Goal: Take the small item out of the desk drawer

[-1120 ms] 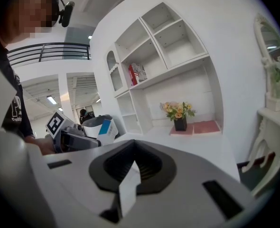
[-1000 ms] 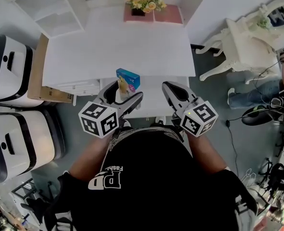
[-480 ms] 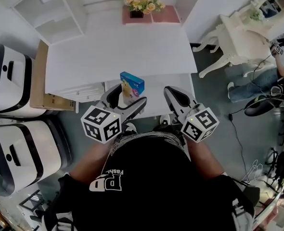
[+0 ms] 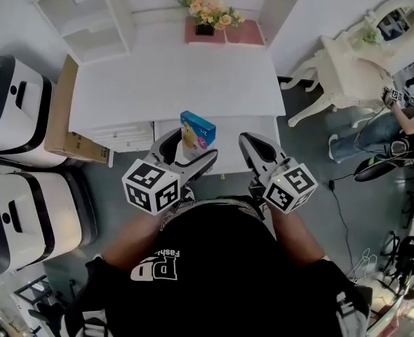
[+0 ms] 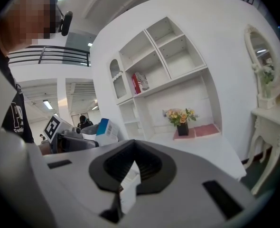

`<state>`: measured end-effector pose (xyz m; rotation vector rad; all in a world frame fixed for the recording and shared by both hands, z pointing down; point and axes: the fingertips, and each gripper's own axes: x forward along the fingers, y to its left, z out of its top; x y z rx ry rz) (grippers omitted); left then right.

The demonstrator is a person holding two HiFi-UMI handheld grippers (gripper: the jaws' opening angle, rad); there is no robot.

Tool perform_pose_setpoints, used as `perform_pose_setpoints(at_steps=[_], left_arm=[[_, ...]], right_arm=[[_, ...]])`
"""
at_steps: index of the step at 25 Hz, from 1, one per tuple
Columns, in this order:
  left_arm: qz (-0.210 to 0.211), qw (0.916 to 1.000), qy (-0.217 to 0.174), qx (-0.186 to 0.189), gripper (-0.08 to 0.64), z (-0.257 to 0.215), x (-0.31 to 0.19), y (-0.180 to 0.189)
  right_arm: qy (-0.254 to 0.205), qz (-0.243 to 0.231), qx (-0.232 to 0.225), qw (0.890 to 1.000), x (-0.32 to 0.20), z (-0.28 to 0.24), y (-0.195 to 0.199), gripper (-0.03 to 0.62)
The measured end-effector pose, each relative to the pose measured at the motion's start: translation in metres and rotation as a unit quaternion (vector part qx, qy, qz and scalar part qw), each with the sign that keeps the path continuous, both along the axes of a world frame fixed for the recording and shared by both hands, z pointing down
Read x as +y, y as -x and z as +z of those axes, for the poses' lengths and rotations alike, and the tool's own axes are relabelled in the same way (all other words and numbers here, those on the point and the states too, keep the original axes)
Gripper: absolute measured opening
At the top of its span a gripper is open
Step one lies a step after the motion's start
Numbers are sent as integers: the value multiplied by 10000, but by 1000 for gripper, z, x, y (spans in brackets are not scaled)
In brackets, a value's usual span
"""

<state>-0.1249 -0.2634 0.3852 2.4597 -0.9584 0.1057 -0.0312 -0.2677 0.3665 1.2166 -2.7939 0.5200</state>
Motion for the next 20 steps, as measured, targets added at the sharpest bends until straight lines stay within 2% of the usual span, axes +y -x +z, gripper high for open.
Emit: perform_pose_setpoints(at_steps=[6, 13, 20], left_arm=[[-365, 9993, -55, 40, 416, -13, 22, -22], [-591, 9972, 205, 398, 417, -15, 63, -62], [-798, 9967, -39, 155, 416, -22, 112, -99]], right_arm=[[-86, -342, 33, 9994, 25, -15, -26, 9], [-51, -496, 4, 9988, 70, -11, -74, 9], [-109, -614, -52, 9980, 118, -10, -112, 9]])
